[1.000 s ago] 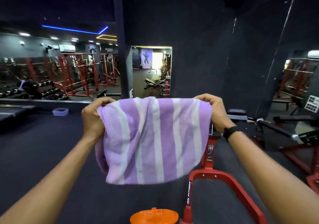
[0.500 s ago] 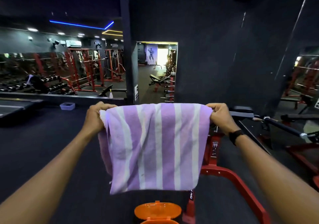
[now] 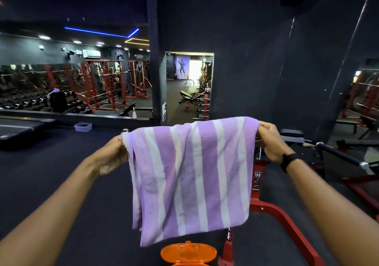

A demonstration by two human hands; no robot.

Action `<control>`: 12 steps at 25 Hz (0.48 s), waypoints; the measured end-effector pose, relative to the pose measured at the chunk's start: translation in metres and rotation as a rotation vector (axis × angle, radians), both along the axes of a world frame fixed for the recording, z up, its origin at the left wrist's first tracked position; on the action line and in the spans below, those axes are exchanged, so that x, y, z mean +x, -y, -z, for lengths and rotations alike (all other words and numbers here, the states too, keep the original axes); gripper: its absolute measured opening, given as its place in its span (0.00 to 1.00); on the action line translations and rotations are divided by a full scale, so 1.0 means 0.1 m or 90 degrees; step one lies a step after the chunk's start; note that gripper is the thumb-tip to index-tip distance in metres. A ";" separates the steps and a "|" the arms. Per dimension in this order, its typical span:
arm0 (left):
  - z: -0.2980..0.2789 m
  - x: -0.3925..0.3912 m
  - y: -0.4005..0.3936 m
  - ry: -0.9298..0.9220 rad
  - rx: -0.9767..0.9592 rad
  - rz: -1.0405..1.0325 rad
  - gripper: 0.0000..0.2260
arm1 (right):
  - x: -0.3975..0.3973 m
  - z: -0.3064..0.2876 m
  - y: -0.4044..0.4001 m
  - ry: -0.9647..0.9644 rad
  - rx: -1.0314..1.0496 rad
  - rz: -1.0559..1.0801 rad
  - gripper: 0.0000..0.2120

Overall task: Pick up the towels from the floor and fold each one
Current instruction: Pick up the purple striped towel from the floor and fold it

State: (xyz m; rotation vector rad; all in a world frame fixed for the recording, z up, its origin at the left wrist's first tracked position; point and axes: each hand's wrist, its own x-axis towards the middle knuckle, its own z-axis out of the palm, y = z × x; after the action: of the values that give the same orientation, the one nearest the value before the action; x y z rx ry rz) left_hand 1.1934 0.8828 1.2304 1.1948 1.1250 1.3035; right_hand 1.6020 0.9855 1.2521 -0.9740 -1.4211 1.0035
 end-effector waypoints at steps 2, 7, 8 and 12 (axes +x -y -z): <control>0.03 0.03 0.03 0.183 -0.055 0.021 0.16 | -0.03 -0.02 0.00 -0.093 -0.069 -0.011 0.12; 0.36 0.60 0.05 -0.284 -0.016 -0.011 0.28 | -0.22 -0.03 0.03 -0.191 -0.221 -0.066 0.14; 0.45 0.65 0.03 -0.383 0.007 -0.004 0.26 | -0.23 -0.04 0.06 -0.167 -0.205 -0.045 0.10; 0.44 0.45 -0.13 -0.447 0.083 -0.128 0.08 | -0.01 -0.07 0.10 -0.128 -0.143 0.015 0.11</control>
State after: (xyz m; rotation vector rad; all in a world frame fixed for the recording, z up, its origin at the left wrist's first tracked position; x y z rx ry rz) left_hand 1.2380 0.8958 1.1860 1.7447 1.7112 1.1369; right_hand 1.6006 0.9754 1.2590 -1.0174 -1.1469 1.2267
